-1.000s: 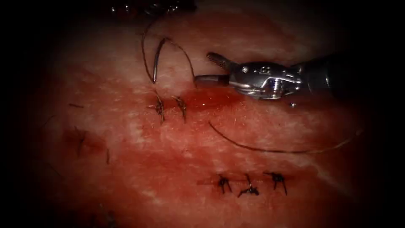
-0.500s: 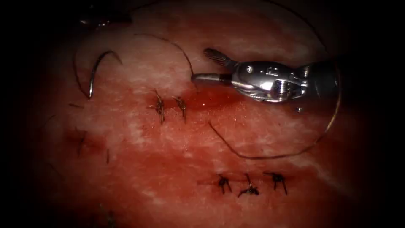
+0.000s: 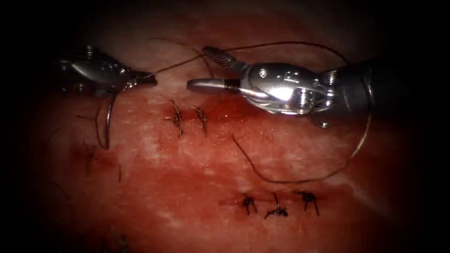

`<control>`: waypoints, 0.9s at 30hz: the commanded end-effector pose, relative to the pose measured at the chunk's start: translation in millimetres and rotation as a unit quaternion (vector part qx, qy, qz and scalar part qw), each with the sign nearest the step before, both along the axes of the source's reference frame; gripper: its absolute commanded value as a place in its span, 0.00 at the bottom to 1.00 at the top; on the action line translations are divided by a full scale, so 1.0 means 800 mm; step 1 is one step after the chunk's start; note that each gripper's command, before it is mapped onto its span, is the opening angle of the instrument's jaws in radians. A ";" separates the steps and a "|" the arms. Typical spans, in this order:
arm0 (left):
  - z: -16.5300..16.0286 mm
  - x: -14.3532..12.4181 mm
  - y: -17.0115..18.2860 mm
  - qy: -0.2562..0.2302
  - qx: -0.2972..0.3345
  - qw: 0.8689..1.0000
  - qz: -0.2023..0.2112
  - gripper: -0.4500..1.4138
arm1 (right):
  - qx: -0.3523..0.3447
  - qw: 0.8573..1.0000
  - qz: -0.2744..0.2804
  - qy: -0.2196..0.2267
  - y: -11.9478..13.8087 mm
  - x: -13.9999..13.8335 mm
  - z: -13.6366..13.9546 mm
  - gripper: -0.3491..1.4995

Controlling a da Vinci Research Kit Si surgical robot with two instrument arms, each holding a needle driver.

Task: Wound Closure

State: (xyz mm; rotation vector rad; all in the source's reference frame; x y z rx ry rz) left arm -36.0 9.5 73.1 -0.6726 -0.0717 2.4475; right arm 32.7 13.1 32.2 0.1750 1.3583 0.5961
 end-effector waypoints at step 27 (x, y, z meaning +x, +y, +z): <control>-0.0099 0.0026 -0.0143 -0.004 0.010 1.000 0.023 0.00 | -0.047 0.997 -0.045 -0.047 -0.0017 -0.0019 0.0047 0.00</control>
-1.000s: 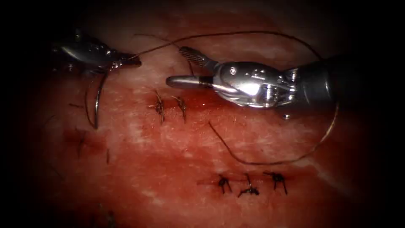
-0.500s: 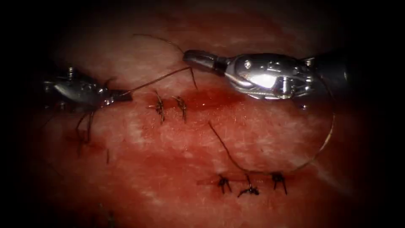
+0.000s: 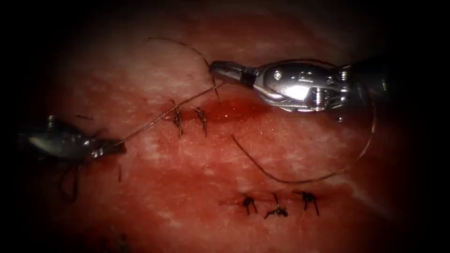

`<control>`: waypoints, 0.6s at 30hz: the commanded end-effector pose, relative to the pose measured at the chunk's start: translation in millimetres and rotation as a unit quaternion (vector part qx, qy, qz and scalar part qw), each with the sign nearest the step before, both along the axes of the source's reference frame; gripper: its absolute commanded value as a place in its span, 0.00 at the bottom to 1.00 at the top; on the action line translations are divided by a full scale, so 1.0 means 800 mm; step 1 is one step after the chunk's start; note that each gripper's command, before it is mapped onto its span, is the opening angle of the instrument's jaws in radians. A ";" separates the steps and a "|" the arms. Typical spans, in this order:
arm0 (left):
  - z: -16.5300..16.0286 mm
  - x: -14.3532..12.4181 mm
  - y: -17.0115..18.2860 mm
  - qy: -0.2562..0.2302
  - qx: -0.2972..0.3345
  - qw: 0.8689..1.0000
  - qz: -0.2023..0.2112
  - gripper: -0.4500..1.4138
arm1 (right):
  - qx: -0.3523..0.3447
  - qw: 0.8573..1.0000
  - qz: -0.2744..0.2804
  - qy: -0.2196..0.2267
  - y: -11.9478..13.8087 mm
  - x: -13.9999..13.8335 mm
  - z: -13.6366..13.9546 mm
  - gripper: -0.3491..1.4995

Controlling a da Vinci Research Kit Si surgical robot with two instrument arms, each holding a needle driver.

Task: Wound Closure

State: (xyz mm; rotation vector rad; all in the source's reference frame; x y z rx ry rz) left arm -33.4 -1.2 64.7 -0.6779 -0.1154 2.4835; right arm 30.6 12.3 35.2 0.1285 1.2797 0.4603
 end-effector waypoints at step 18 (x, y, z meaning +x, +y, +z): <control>-0.0140 -0.0072 -0.0044 -0.039 0.000 0.998 0.039 0.00 | -0.011 0.996 0.031 -0.083 -0.0012 0.0019 0.0036 0.98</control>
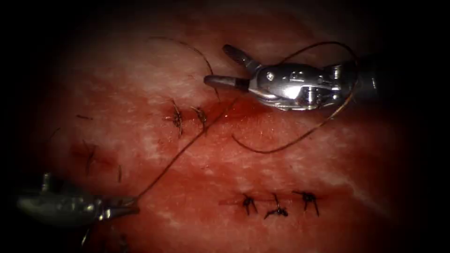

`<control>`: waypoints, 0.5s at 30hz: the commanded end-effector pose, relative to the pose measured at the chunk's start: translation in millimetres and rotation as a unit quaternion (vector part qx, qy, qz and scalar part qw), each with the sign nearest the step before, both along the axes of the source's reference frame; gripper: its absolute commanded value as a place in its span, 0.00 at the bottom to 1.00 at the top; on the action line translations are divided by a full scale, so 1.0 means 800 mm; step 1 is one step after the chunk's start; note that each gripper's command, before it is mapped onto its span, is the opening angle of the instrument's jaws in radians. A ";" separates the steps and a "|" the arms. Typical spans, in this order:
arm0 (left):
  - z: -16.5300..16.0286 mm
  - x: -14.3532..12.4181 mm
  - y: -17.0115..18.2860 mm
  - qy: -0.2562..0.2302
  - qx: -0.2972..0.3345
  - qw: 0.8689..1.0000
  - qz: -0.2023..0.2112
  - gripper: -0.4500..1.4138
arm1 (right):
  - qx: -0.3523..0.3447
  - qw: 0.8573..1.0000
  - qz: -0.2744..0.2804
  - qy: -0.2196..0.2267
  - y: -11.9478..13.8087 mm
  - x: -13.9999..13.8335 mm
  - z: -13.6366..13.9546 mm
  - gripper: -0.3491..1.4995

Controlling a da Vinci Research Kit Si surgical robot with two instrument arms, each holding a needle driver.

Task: Wound Closure

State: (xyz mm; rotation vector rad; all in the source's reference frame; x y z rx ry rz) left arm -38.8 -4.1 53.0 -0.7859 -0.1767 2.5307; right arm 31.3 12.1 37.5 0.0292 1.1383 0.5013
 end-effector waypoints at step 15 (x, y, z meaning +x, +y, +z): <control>-0.0115 -0.0019 0.0115 -0.036 -0.079 0.996 0.017 0.00 | 0.015 0.998 -0.058 -0.016 -0.0035 0.0022 0.0029 0.99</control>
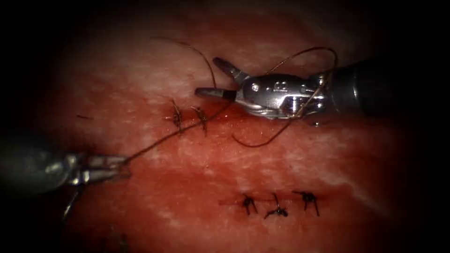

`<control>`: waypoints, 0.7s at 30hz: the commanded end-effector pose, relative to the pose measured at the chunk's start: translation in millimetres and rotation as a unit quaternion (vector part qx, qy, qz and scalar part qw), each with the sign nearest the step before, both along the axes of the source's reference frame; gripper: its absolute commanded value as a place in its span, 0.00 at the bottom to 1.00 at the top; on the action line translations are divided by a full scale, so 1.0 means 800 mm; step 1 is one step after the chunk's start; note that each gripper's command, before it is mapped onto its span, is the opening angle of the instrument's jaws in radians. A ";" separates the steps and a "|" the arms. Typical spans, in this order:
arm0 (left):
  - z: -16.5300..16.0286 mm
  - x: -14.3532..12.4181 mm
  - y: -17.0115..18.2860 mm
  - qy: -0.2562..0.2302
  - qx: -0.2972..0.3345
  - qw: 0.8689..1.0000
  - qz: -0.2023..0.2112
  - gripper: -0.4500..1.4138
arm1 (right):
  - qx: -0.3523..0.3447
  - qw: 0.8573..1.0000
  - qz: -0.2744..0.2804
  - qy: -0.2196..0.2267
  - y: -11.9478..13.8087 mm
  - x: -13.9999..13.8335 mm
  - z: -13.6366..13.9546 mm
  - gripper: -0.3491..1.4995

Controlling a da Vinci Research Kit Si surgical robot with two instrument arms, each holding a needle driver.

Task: Wound Closure

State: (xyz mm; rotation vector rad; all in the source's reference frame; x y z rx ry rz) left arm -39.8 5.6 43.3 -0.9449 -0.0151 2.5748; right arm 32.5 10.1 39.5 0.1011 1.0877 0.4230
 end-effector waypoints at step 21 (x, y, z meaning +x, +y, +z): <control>0.0079 -0.0062 0.0172 -0.010 -0.089 0.995 0.033 0.00 | 0.019 0.990 -0.124 0.058 -0.0067 0.0051 -0.0011 0.94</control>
